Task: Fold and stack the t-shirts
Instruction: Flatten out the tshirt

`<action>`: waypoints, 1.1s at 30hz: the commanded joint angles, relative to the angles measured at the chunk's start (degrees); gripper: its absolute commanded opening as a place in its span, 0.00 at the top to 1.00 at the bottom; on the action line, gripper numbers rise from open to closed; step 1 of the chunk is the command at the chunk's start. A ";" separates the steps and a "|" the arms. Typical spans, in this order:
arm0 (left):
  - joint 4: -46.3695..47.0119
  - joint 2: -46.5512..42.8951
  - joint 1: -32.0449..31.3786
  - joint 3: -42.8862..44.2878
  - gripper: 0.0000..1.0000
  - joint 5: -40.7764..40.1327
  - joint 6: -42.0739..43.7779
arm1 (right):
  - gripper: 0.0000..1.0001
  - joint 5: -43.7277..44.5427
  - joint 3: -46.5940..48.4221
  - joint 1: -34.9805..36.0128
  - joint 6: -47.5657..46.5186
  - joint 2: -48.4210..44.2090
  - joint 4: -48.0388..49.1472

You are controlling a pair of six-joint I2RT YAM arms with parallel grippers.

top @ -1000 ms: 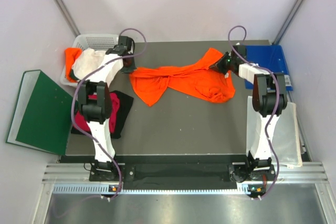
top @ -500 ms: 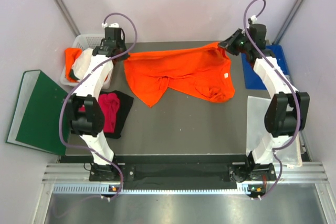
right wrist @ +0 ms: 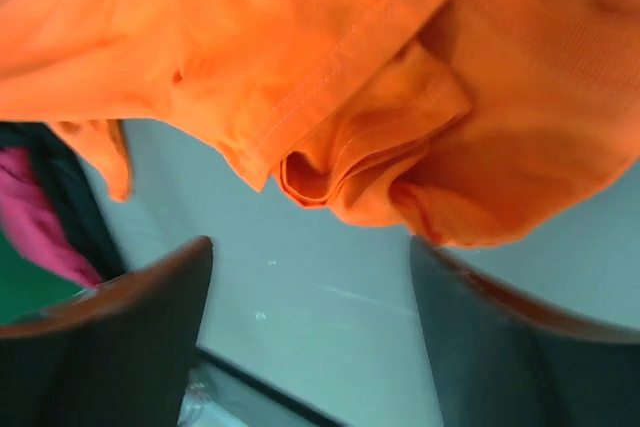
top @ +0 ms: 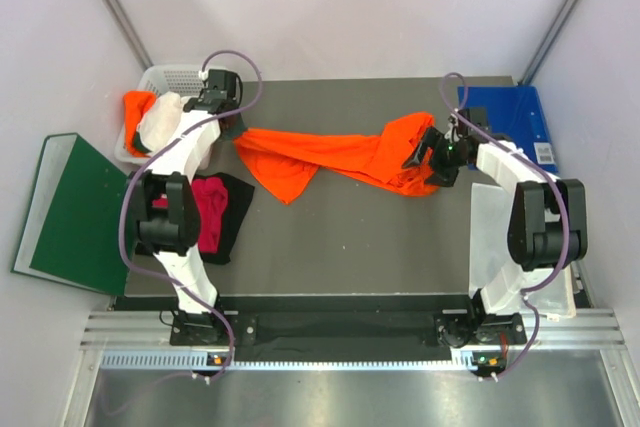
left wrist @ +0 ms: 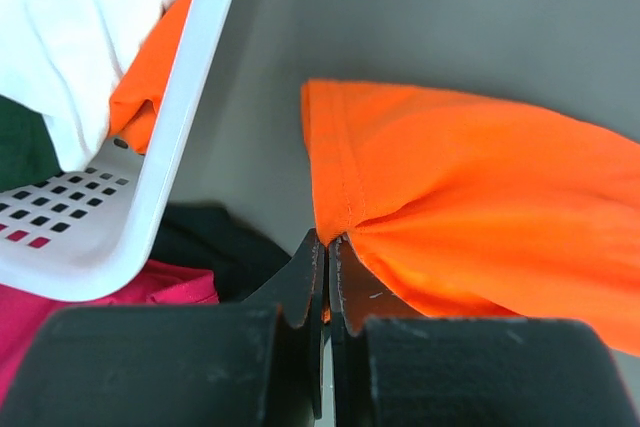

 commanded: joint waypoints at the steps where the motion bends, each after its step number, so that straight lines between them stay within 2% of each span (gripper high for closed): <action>1: -1.17 1.58 0.46 2.94 1.00 -0.74 -0.65 | 0.05 5.68 6.17 -0.73 -4.51 -2.27 0.99; 2: -1.26 1.67 0.46 2.85 1.00 -0.56 -0.47 | 0.00 6.65 7.40 -1.17 -5.03 -1.57 1.07; 6: -1.17 1.85 0.46 2.06 1.00 0.32 -0.03 | 0.00 7.19 8.64 -2.93 -4.43 1.68 4.23; 11: -1.35 2.11 0.46 1.80 1.00 0.49 0.32 | 0.01 2.54 6.81 -5.66 -0.05 5.55 8.89; 22: -1.35 2.46 0.46 1.89 1.00 0.49 0.41 | 0.28 -2.82 2.49 -7.51 9.54 9.59 19.87; 26: -1.44 2.81 0.46 1.89 1.00 0.32 0.76 | 0.31 -3.45 1.96 -7.51 12.01 11.44 23.74; 33: -1.70 3.08 0.46 2.06 1.00 -0.12 1.37 | 0.34 -2.92 3.19 -7.51 12.98 13.64 23.40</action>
